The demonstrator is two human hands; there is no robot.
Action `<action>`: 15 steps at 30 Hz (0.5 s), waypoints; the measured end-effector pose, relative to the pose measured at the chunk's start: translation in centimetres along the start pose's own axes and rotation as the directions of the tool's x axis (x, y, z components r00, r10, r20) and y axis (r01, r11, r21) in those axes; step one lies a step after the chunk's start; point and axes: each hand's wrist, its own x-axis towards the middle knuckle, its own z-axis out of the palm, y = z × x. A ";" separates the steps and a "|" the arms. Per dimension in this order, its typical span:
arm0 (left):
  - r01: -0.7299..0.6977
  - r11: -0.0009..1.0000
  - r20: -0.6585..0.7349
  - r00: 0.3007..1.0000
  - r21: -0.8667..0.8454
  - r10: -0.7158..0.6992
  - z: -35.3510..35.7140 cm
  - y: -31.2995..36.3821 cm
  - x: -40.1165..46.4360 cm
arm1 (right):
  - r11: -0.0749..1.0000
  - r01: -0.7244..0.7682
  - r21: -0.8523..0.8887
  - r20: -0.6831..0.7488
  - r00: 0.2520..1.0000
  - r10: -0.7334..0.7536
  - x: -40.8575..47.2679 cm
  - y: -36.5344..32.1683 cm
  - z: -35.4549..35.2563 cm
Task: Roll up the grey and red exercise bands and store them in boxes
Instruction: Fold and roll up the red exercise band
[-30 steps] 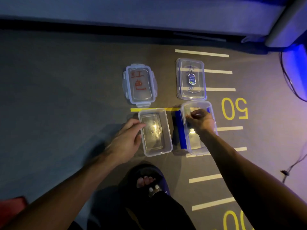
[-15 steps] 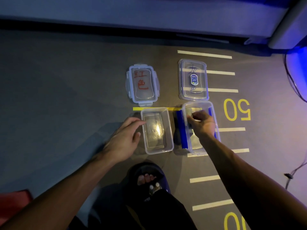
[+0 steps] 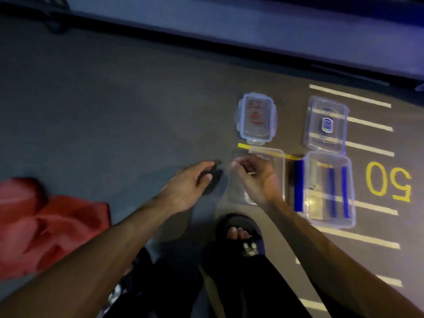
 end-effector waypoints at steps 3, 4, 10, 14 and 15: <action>0.088 0.996 -0.030 0.996 -0.012 -0.088 -1.5 -2.8 -3.6 | 0.987 0.076 -0.145 0.238 0.970 -0.040 -1.4 -1.1 4.4; 0.120 0.993 -0.066 0.990 -0.019 -0.121 -1.9 -3.8 -5.0 | 0.968 0.129 -0.214 0.333 0.942 -0.052 -1.9 -1.9 5.5; 0.319 0.944 -0.370 0.870 -0.084 -0.326 -1.9 -11.3 -13.8 | 0.909 0.329 -0.258 0.646 0.758 -0.091 -3.9 -6.6 11.8; 0.513 0.858 -0.621 0.678 0.018 -0.392 -2.1 -15.0 -18.5 | 0.869 0.399 -0.291 0.736 0.674 -0.062 -6.2 -8.1 15.4; 0.585 0.811 -0.653 0.618 0.009 -0.438 -2.6 -15.6 -19.4 | 0.860 0.418 -0.294 0.759 0.649 -0.056 -6.9 -8.1 16.1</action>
